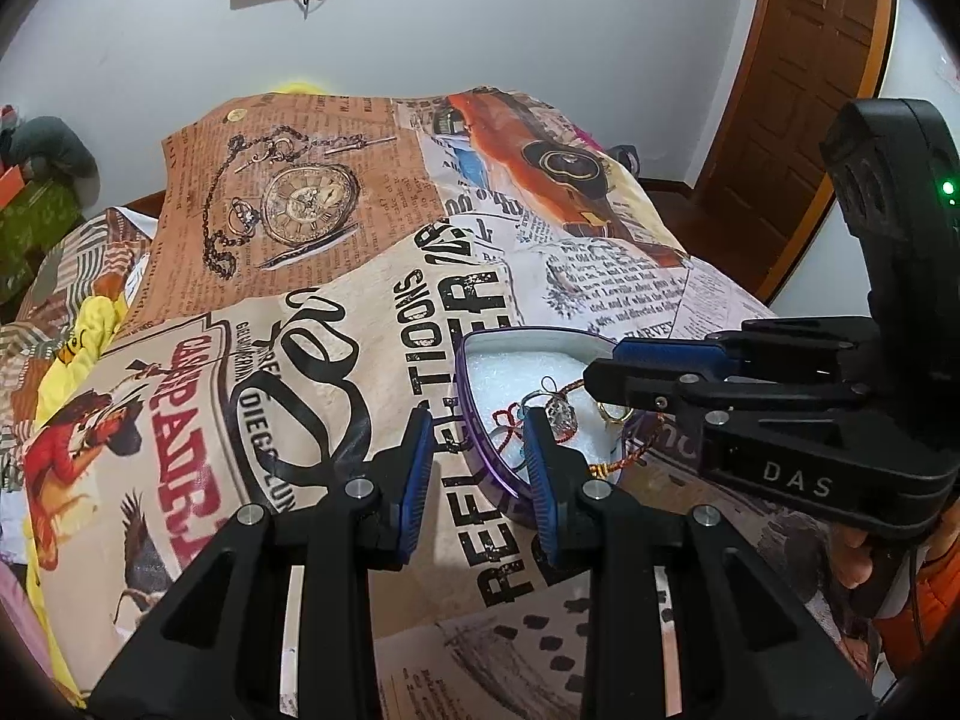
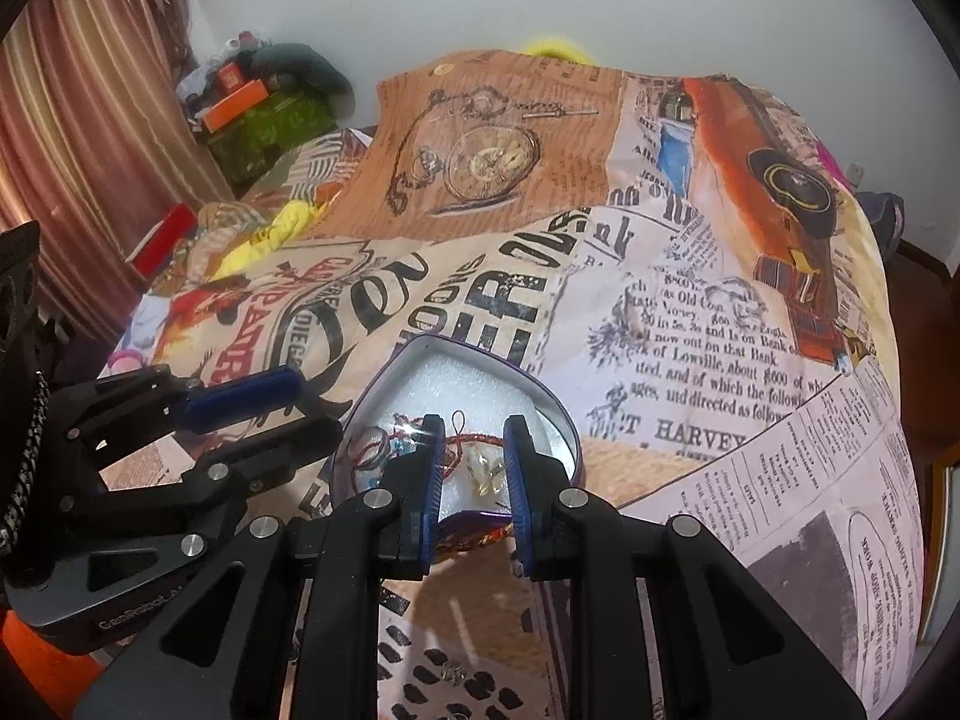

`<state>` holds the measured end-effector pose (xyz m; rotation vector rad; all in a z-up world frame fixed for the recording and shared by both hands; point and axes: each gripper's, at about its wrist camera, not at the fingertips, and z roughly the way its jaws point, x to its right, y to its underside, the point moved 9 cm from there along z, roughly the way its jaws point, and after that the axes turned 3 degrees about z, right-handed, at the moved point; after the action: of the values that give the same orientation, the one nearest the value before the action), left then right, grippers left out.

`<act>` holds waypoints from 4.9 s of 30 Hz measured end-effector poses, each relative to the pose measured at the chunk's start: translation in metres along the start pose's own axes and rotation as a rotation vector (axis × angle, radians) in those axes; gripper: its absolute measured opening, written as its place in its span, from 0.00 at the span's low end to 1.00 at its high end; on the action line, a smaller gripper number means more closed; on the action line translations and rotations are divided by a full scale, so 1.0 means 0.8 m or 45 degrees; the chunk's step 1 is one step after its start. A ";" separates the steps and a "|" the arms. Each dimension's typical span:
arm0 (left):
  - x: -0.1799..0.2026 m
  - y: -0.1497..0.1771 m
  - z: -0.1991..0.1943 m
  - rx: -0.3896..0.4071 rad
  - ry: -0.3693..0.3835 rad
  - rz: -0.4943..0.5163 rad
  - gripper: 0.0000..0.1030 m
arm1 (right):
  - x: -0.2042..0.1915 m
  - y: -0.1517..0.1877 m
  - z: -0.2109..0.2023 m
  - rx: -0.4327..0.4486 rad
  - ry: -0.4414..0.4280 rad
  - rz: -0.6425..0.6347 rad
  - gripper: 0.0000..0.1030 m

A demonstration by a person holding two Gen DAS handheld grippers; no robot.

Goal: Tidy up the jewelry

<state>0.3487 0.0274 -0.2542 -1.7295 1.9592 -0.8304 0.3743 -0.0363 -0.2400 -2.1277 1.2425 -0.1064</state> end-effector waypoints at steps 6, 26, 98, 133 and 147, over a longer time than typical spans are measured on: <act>0.003 -0.001 -0.013 0.010 -0.003 0.000 0.29 | -0.001 0.000 -0.012 0.009 0.017 -0.002 0.20; 0.028 0.018 -0.080 0.035 -0.011 0.026 0.32 | -0.009 0.023 -0.091 0.099 0.117 -0.024 0.35; 0.025 0.106 -0.047 -0.058 0.078 -0.099 0.08 | -0.012 0.094 -0.039 0.001 0.127 -0.087 0.09; 0.025 -0.017 -0.073 0.162 0.025 -0.025 0.08 | -0.025 -0.013 -0.129 0.340 0.123 -0.059 0.10; 0.011 -0.039 -0.014 0.097 0.044 -0.035 0.08 | -0.018 -0.033 -0.091 0.297 0.106 -0.044 0.10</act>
<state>0.3630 0.0189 -0.2243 -1.7130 1.9039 -0.9383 0.3589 -0.0524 -0.1646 -1.9592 1.1791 -0.3417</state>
